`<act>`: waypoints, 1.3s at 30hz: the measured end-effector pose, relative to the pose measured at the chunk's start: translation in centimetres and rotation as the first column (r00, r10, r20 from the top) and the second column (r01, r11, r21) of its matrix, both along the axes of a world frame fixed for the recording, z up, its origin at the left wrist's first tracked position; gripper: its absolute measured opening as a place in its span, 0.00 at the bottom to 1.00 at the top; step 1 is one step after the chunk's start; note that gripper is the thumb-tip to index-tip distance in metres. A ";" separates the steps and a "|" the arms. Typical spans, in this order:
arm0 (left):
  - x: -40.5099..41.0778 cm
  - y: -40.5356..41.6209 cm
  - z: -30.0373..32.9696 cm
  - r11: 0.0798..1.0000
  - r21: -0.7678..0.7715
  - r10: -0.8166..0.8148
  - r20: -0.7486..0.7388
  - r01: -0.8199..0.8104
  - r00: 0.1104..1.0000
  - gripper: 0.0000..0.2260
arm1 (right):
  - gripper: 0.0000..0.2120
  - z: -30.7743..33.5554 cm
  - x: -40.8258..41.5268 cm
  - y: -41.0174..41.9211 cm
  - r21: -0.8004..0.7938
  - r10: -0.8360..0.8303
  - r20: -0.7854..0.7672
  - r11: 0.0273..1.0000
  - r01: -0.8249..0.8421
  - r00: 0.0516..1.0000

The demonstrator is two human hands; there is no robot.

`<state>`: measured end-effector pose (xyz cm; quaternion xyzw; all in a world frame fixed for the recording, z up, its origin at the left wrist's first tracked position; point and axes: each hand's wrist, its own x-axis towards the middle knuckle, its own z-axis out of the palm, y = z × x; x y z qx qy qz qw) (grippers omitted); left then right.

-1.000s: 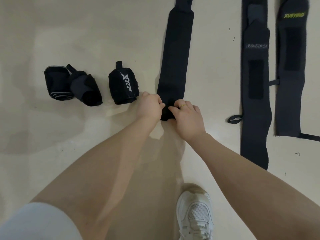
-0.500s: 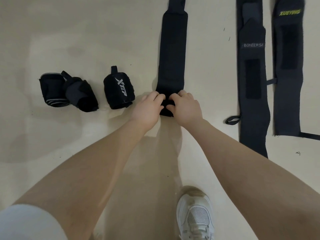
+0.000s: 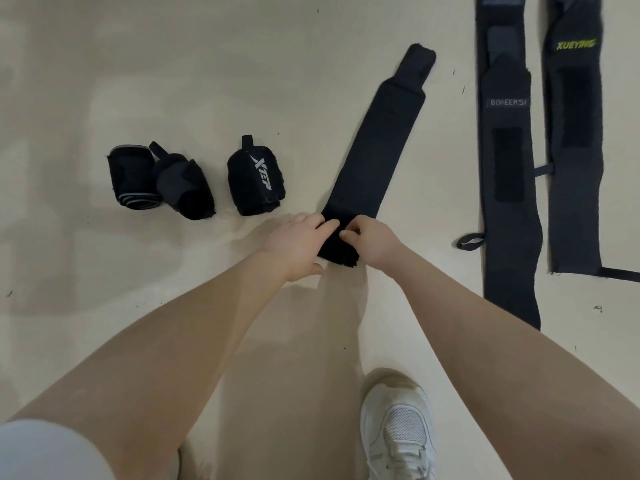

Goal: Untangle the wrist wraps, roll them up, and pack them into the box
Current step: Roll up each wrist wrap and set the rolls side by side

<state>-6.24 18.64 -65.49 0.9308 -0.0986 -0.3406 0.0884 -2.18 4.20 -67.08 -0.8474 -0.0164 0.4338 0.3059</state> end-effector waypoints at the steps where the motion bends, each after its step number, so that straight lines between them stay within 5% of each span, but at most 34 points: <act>1: -0.2 -0.2 -0.2 1.000 0.016 0.012 0.026 -0.012 1.000 0.33 | 0.08 -0.1 -0.4 0.0 0.001 -0.056 0.001 0.998 0.056 0.998; 5: 0.1 -1.1 -0.2 0.997 0.015 0.075 0.055 -0.076 0.996 0.27 | 0.08 -0.5 -1.7 0.1 -0.005 -0.268 0.118 0.963 0.270 0.956; 9: 1.2 -1.3 0.4 0.997 0.066 0.046 -0.080 -0.040 0.996 0.20 | 0.13 -0.4 -2.9 -0.9 -0.140 0.043 0.492 0.990 0.031 0.870; 11: 1.9 -1.3 0.9 0.994 0.105 0.016 -0.129 -0.003 0.992 0.14 | 0.15 -0.3 -3.5 -1.7 -0.128 0.192 0.540 0.981 -0.145 0.820; 15: 2.4 -1.7 1.7 0.975 0.204 -0.058 -0.137 0.085 0.989 0.12 | 0.17 -0.2 -3.9 -1.4 -0.156 0.335 0.333 0.942 -0.299 0.882; 18: 1.2 -1.5 1.8 0.985 0.104 0.147 -0.048 -0.141 0.988 0.18 | 0.20 -0.1 -3.1 0.0 -0.080 0.189 0.211 0.981 -0.176 0.959; 23: -2.2 -2.8 1.3 0.703 -0.138 0.711 0.164 -0.698 0.684 0.23 | 0.16 0.3 -3.7 1.9 0.146 -0.021 -0.041 0.989 0.026 0.999; 26: -3.7 -2.0 0.1 0.603 -0.117 0.793 0.196 -0.789 0.577 0.19 | 0.13 0.4 -5.7 4.4 0.170 0.131 -0.141 0.980 -0.106 0.981; 29: -4.8 0.2 -0.7 0.598 -0.154 0.795 0.242 -0.787 0.557 0.14 | 0.13 0.5 -6.8 5.4 0.305 0.138 -0.280 0.951 -0.048 0.950; 32: -5.6 0.9 -1.1 0.669 -0.158 0.735 0.289 -0.726 0.614 0.07 | 0.10 0.1 -6.3 4.5 0.198 0.162 0.009 0.967 -0.161 0.987; 35: -5.7 0.2 -1.6 0.700 -0.097 0.696 0.316 -0.708 0.645 0.08 | 0.13 -0.3 -4.6 2.0 -0.088 0.211 0.379 0.978 -0.191 0.901; 39: -5.3 -1.1 -1.8 0.756 0.031 0.621 0.283 -0.654 0.731 0.15 | 0.25 -0.3 -3.6 0.7 -0.291 0.488 0.380 0.869 -0.399 0.785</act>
